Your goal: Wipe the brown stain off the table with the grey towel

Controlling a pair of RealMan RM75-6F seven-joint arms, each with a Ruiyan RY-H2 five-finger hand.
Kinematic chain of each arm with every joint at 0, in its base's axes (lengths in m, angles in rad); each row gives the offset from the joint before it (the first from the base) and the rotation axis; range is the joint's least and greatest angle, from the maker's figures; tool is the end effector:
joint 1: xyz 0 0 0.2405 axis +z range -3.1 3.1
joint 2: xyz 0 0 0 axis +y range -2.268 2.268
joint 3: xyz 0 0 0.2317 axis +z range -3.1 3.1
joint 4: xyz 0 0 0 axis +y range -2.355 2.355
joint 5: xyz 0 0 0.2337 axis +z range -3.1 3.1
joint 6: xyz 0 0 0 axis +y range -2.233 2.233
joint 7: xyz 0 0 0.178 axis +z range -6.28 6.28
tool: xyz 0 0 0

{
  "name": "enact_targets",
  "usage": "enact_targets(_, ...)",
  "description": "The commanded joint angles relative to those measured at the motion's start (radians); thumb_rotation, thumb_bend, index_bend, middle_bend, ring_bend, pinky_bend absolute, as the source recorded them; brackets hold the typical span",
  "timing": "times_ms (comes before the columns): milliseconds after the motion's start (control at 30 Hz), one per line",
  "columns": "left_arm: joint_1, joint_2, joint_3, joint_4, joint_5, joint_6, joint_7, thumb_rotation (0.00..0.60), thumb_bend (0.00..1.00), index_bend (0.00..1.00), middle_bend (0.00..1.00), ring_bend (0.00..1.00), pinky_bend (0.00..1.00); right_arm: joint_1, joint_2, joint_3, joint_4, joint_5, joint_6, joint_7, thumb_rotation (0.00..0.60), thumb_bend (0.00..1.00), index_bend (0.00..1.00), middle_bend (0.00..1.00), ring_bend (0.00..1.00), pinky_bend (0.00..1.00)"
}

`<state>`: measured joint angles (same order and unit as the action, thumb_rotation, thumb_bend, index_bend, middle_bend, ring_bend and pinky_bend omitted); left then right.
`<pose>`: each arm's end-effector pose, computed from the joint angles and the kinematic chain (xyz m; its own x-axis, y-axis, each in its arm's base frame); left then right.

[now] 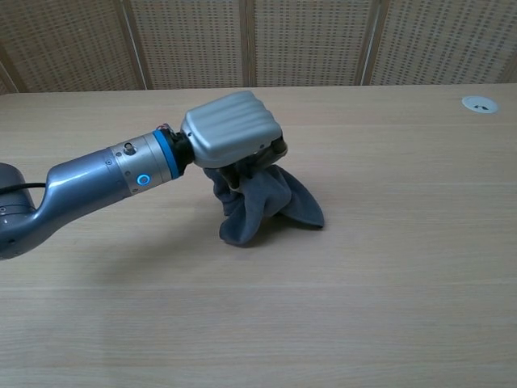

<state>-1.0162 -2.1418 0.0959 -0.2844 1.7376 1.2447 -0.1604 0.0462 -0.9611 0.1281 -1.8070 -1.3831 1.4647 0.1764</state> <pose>-0.0557 0.3845 -0.1355 0.6069 -0.2740 0.7461 0.2690 -0.8124 -0.5173 -0.2892 -0.2184 0.1700 0.1770 0.0550 0.9827 -0.9798 0.1047 0.1707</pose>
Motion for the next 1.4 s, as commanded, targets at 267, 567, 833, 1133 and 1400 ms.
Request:
enact_targets(267, 0.004, 0.002, 0.003, 0.011, -0.004, -0.007, 0.009, 0.6, 0.22, 0.73, 0.67, 0.66, 0.92, 0.002, -0.001, 0.001, 0.001, 0.003, -0.002, -0.002, 0.6, 0.0, 0.0, 0.0, 0.0, 0.0)
enact_targets(567, 0.07, 0.052, 0.046, 0.024, 0.016, 0.001, 0.0, 0.6, 0.22, 0.73, 0.67, 0.66, 0.92, 0.002, -0.003, 0.001, -0.001, 0.002, -0.001, -0.009, 0.6, 0.0, 0.0, 0.0, 0.0, 0.0)
enact_targets(833, 0.131, 0.099, 0.068, 0.041, 0.019, 0.006, -0.023, 0.6, 0.22, 0.73, 0.67, 0.66, 0.92, 0.003, -0.006, -0.003, -0.004, -0.004, -0.003, -0.02, 0.6, 0.0, 0.0, 0.0, 0.0, 0.0)
enact_targets(1133, 0.124, 0.093, 0.054, 0.035, 0.008, 0.015, -0.03, 0.6, 0.23, 0.73, 0.67, 0.65, 0.92, 0.003, -0.007, -0.003, -0.005, -0.003, -0.002, -0.023, 0.6, 0.0, 0.0, 0.0, 0.0, 0.0)
enact_targets(1400, 0.083, 0.048, -0.003, 0.004, -0.032, 0.037, -0.051, 0.6, 0.23, 0.73, 0.67, 0.65, 0.92, 0.004, -0.006, -0.002, -0.002, -0.001, -0.005, -0.016, 0.6, 0.0, 0.0, 0.0, 0.0, 0.0)
